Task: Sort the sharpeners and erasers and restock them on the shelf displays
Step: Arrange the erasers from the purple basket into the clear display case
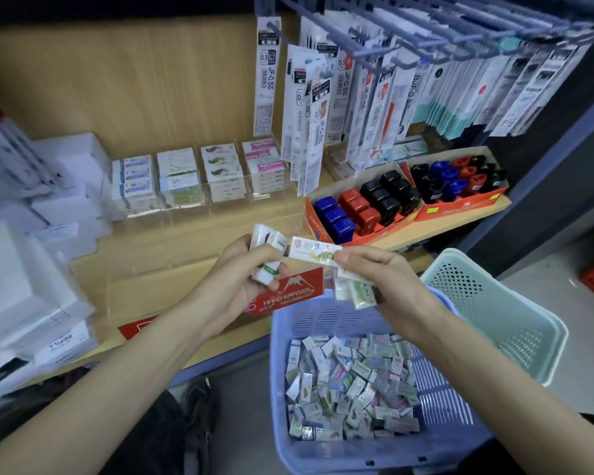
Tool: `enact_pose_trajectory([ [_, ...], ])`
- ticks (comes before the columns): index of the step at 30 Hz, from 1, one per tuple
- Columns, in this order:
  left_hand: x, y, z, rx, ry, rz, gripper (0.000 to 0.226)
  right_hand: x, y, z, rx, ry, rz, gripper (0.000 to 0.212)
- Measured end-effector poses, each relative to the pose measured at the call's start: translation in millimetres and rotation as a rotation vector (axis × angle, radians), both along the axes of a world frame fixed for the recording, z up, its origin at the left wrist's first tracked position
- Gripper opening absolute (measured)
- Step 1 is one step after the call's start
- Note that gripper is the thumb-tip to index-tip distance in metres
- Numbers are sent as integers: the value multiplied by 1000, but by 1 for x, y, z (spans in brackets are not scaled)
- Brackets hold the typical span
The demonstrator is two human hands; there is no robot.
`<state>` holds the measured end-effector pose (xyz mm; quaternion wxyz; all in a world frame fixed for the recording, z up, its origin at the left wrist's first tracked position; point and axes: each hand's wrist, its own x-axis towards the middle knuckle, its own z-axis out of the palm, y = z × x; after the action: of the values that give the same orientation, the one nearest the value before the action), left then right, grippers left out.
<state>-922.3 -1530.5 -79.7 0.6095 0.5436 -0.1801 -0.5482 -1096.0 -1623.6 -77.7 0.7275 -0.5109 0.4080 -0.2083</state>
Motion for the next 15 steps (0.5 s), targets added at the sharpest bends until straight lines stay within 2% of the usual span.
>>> enact_pose_trajectory([
  [2,16,10,2,-15,7,24,27,14,-1,2,8,-10,14,24],
  [4,34,22,1,-6,-74,31,35,33,2,2,12,-9,63,20],
  [7,59,40,3,69,-171,101,34,68,13,0,38,-5,120,17],
  [11,100,54,7,81,-137,352,21,125,25,4,77,-23,142,19],
  [15,127,68,9,97,-171,360,31,174,30,10,75,8,258,9],
])
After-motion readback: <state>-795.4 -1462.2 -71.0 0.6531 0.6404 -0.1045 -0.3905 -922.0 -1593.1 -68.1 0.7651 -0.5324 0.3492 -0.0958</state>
